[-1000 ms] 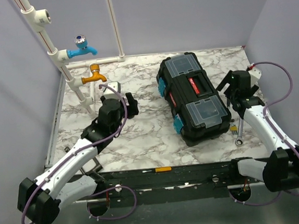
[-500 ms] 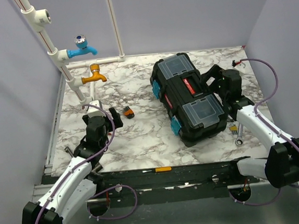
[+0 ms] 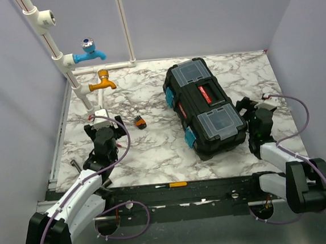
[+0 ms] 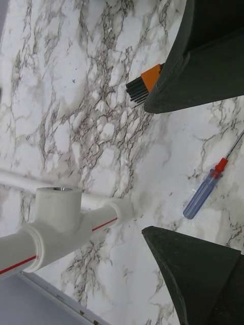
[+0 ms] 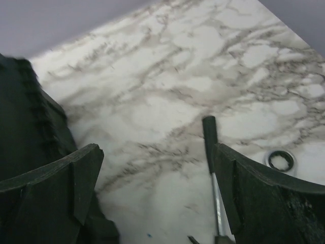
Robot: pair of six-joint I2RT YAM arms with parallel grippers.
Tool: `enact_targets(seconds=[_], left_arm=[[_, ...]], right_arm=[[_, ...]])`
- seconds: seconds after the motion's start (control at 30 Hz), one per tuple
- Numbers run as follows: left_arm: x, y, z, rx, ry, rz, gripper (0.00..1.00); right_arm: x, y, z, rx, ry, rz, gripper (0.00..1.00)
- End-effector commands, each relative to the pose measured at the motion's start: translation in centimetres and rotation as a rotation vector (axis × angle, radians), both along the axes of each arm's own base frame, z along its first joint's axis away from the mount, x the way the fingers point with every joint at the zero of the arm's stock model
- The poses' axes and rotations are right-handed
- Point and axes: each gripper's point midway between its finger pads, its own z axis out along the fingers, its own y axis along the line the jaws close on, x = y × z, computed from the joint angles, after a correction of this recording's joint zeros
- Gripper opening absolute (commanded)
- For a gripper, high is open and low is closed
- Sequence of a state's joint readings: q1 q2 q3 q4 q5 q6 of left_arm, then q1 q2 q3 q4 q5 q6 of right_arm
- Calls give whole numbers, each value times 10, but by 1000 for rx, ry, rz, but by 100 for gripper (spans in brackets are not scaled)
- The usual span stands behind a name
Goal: Pack the tool kit
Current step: Move the toolbox to the center of the board, then reset both arms
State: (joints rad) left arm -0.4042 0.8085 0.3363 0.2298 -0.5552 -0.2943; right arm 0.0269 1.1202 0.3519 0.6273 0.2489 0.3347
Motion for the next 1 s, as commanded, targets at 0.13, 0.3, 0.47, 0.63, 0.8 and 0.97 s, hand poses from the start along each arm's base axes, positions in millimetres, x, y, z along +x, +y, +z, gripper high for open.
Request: enact_targets(seconds=[0.13,0.3,0.47,0.63,0.8,0.97], left_arm=[[-2,20,14,108,-228,16,96],[1,9,13,146,-308,-82,98],[18,2,17,207,-302,-152,96],[40,9,17,237,-256,-173,91],[47,19,19,265,-325,-171,91],[55,19,5,232,-284,-224,91]], right_arm=[[-10,15,-29,-168,-102,113,100],[3,14,-38,-168,-113,104,100],[17,18,-63,-176,-26,124,100],[20,21,-65,-191,-14,134,100],[19,21,-61,-193,-38,131,100],[20,21,-59,-189,-51,130,100]])
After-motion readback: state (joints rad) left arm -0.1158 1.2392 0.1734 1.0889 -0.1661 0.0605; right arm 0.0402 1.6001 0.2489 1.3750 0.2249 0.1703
